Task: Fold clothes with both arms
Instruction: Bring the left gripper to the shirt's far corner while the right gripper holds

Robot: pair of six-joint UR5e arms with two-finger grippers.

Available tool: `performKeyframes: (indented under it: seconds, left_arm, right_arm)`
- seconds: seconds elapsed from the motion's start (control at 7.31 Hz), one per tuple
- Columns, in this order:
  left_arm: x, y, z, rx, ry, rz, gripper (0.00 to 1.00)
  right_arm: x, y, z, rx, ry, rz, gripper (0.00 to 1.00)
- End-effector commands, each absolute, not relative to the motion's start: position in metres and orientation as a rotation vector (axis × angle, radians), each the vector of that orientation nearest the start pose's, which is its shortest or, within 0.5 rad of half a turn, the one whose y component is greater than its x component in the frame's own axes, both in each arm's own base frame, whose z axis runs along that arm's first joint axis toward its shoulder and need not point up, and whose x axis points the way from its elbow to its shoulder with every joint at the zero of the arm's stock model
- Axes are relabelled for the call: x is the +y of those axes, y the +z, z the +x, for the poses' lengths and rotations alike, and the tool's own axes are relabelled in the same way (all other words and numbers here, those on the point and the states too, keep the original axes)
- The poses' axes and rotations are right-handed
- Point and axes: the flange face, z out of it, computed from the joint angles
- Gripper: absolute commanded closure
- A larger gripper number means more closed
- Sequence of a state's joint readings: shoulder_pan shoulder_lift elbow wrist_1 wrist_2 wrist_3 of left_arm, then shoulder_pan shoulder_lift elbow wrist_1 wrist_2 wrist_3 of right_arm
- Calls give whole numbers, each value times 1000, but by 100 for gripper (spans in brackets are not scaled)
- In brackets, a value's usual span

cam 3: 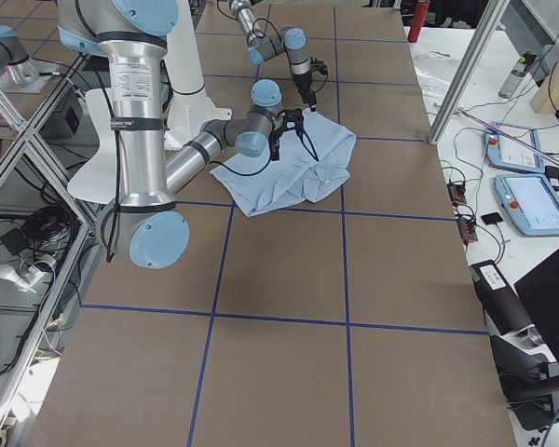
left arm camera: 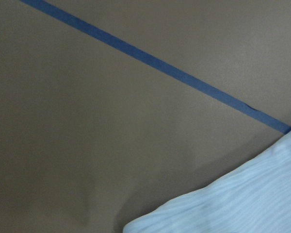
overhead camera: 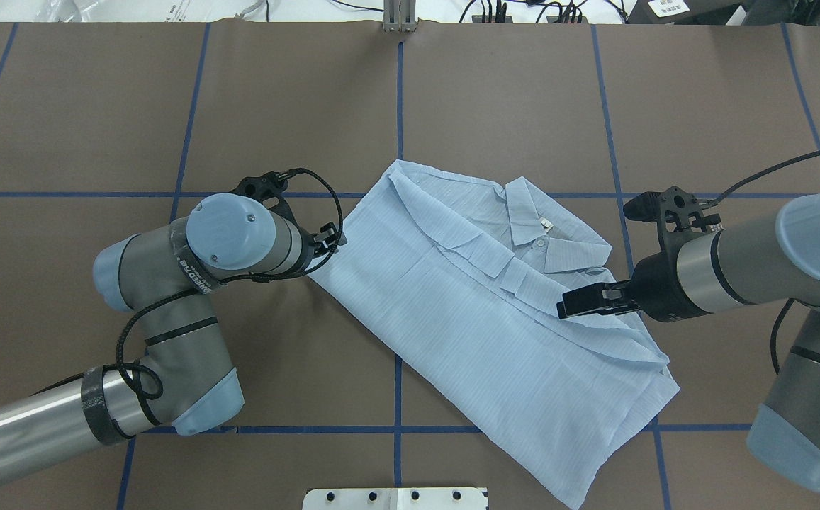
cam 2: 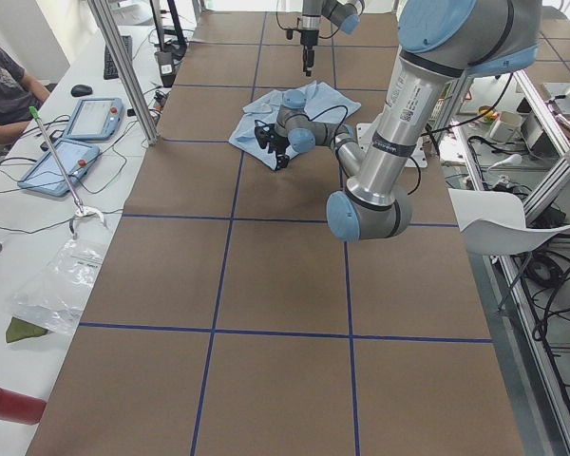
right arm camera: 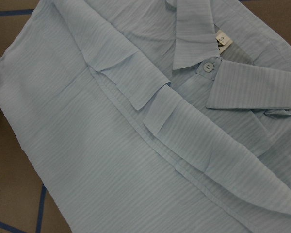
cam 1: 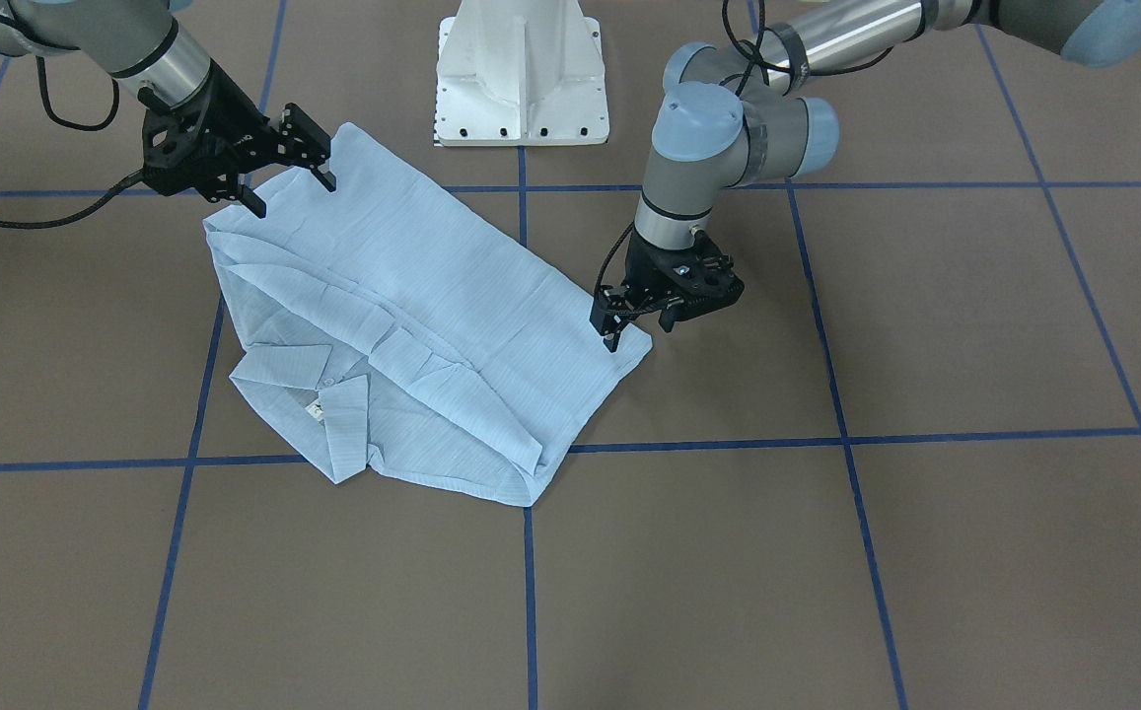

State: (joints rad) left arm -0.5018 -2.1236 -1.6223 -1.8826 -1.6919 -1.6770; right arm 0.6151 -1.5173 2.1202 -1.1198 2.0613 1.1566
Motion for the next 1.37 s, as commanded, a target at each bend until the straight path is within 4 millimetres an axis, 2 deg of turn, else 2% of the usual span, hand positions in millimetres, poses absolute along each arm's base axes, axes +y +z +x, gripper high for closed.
performKeyframes:
  seconds: [0.0,0.27,0.41,0.55,0.82,0.96,1.09,1.23]
  left_arm:
    - [-434,290,550,913,-498,67,15]
    - [-433,289,551,917,-496,66,18]
    - [-433,289,551,917,-496,66,24]
    - [-429,289,554,918,-488,65,35]
    - [-427,289,557,915,-460,72,45]
    - [-427,287,557,918,-458,74,58]
    - [-425,284,557,923,-454,70,82]
    - [-424,282,555,927,-452,66,100]
  right_arm:
    - [-343,323,-336,-1111,-78,119,0]
    - [-344,323,-336,-1109,-76,120,0]
    - [-344,323,-336,-1110,-76,119,0]
    - [-344,323,-336,-1110,-76,119,0]
    - [-344,324,-335,-1108,-75,119,0]
    - [-344,323,-334,-1110,-74,120,0]
    - [-344,323,-334,-1110,-74,120,0]
    - [-344,323,-334,-1110,-74,120,0]
